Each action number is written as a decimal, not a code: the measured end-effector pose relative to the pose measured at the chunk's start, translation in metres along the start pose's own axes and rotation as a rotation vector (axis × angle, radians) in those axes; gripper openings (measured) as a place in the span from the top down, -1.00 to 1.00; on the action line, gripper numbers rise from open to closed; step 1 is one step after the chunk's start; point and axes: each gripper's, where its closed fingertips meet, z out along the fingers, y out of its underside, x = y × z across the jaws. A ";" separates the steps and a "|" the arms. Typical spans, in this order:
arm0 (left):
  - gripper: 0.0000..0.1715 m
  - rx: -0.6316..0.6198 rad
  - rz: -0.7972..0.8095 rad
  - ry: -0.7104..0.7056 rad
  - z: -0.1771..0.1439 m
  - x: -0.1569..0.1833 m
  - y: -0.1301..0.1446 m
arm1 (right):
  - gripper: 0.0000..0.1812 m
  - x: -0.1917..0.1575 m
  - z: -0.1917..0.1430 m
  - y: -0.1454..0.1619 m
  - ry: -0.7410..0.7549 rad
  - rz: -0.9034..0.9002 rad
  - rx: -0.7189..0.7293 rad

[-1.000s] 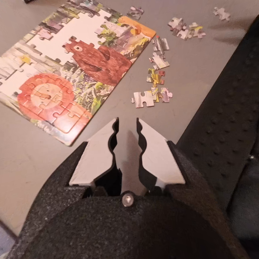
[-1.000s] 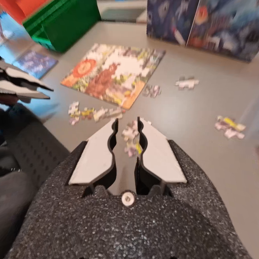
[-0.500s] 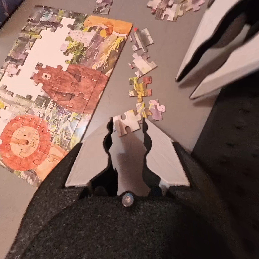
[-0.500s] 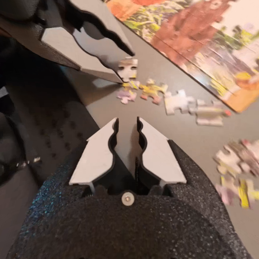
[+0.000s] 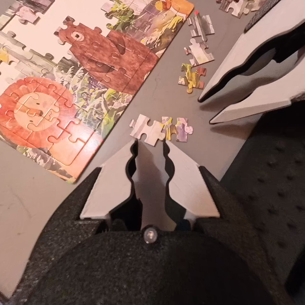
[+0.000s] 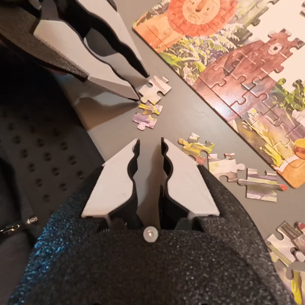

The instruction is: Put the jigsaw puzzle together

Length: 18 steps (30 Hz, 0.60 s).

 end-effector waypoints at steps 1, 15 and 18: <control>0.66 0.000 -0.005 -0.001 -0.002 0.000 0.000 | 0.72 -0.001 0.001 0.000 -0.001 -0.002 -0.002; 0.95 -0.067 0.041 0.146 0.014 0.057 -0.007 | 0.71 0.004 -0.004 0.013 -0.030 0.031 0.002; 0.94 -0.052 0.047 0.180 0.017 0.067 -0.017 | 0.64 0.006 -0.005 0.012 -0.042 0.026 0.007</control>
